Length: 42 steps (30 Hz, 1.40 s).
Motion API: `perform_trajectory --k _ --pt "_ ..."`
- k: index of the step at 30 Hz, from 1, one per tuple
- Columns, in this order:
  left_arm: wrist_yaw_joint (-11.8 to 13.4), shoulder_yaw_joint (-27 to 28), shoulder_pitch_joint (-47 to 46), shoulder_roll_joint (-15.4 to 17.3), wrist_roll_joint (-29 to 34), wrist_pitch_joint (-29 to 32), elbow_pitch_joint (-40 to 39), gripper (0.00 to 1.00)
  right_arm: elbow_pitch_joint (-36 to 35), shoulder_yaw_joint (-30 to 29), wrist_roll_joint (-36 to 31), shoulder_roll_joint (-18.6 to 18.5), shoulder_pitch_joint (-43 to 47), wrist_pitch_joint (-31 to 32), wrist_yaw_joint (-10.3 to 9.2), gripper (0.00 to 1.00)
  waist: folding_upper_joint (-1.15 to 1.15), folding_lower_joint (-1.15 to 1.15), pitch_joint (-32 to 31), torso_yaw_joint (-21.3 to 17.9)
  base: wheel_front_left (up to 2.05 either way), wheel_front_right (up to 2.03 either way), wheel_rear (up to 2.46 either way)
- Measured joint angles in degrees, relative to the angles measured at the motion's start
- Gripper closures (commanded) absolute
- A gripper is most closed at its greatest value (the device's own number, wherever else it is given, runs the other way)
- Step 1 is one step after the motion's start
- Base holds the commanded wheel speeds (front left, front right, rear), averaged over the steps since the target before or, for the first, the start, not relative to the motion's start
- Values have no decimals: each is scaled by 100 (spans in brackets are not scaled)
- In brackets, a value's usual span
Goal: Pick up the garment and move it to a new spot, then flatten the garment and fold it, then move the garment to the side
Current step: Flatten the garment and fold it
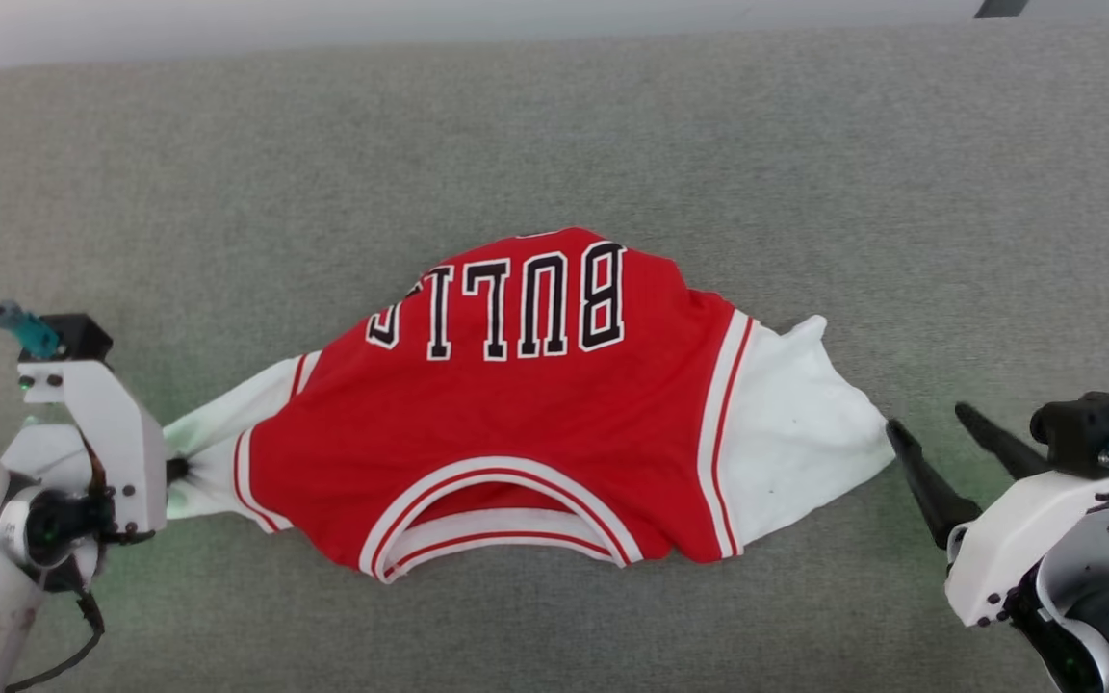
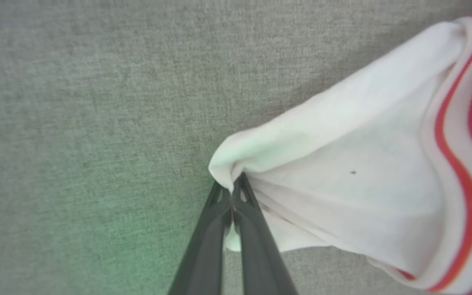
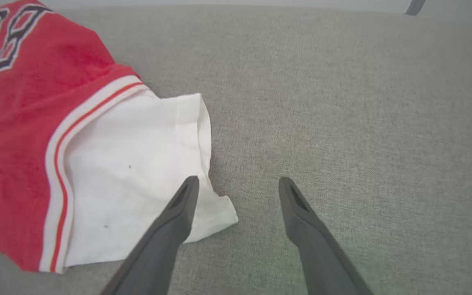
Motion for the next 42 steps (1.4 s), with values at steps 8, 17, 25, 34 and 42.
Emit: perform_trajectory --k 8,17,25,34,42 --pt "-130 -63 -191 -108 46 -81 56 100 466 434 474 -160 -339 811 0 0 0 0 105 154 0 0 0" --pt "-187 -112 -359 -223 66 -153 152 100 1127 756 614 -293 -977 1682 1 100 0 -1 191 271 0 0 0" --pt "-200 -98 -485 -221 38 -88 235 100 1183 470 1191 -266 -1263 2165 0 100 0 0 103 313 0 0 0" --pt "-23 -77 -993 73 44 503 -578 100 672 -310 1872 -185 -1990 2515 0 100 0 0 -287 364 0 0 0" --pt "277 142 -1653 178 -12 835 -1213 100 1011 -955 2095 256 -3179 2388 -1 100 0 0 -750 413 0 0 0"
